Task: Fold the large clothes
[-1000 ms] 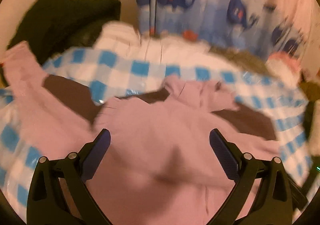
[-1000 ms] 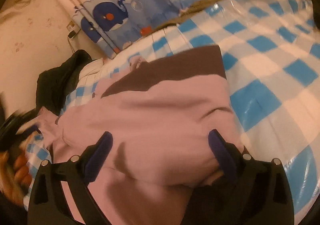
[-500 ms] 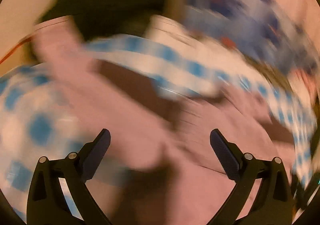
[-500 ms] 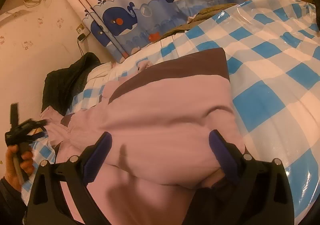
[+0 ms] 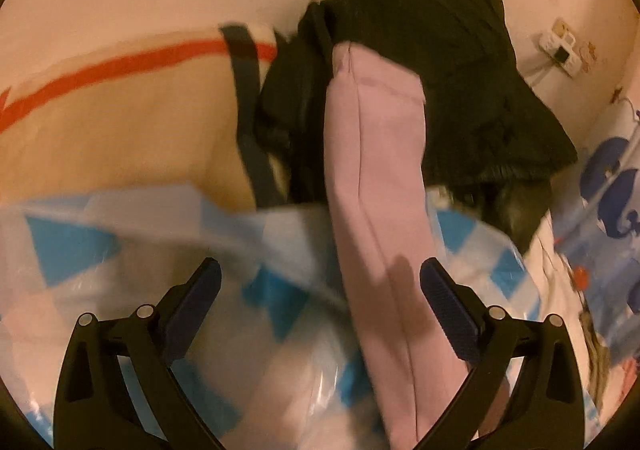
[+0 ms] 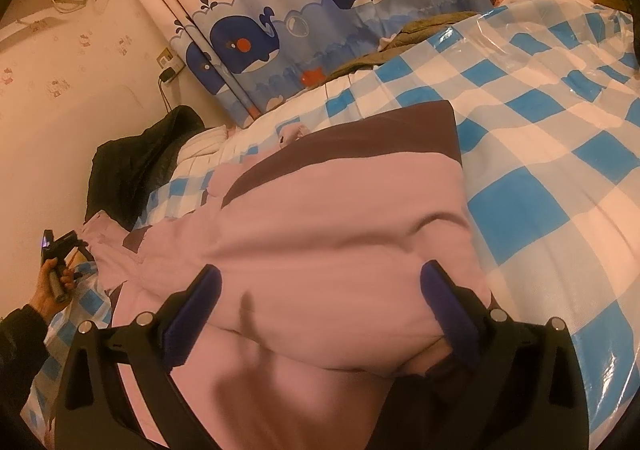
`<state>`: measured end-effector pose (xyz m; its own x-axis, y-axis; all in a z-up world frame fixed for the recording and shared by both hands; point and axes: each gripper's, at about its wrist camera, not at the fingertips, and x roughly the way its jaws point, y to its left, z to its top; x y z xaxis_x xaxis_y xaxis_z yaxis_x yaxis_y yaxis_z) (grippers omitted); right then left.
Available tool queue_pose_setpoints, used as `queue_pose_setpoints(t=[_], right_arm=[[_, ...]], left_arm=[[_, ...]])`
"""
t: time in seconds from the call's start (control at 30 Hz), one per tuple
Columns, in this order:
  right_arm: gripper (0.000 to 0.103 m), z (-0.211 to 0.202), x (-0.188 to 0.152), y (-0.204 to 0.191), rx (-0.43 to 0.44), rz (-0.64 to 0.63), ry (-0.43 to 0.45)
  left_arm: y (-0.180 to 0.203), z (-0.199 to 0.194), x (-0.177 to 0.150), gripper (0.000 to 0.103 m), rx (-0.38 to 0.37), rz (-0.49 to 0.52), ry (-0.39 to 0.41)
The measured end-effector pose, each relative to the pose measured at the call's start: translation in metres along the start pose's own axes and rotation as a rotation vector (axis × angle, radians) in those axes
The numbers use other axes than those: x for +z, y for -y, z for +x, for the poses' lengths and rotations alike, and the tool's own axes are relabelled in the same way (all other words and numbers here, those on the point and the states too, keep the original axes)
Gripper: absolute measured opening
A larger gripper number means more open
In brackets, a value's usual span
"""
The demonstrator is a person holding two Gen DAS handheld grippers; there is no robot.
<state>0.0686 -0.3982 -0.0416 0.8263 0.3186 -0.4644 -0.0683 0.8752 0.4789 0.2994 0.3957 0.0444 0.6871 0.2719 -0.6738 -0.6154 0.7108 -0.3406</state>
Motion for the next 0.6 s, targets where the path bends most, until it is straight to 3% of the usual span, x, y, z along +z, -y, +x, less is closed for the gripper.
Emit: queue_pose_setpoints(t=[0.07,0.17,0.23,0.27,0.3,0.37,0.6], right_arm=[[0.096,0.000,0.000,0.001,0.004,0.000,0.002],[0.096,0.000,0.000,0.002,0.009,0.000,0.006],[0.096,0.000,-0.001,0.002,0.009,0.000,0.006],[0.096,-0.001,-0.001,0.002,0.010,0.000,0.007],[0.096,0.000,-0.001,0.002,0.011,0.001,0.008],[0.096,-0.001,-0.001,0.002,0.010,0.001,0.008],[0.096,-0.001,-0.001,0.002,0.014,0.005,0.009]], left_arm=[[0.002,0.010,0.003,0.096,-0.010,-0.014,0.002],[0.016,0.037,-0.002,0.096,-0.050,0.004,-0.078],[0.024,0.041,-0.008,0.096,-0.110,0.022,-0.087],[0.026,0.040,-0.011,0.077,-0.159,0.014,-0.074],[0.027,0.039,-0.014,0.038,-0.220,-0.006,-0.079],[0.030,0.036,-0.013,0.019,-0.310,-0.045,-0.128],[0.055,-0.044,0.002,0.011,-0.592,-0.049,-0.057]])
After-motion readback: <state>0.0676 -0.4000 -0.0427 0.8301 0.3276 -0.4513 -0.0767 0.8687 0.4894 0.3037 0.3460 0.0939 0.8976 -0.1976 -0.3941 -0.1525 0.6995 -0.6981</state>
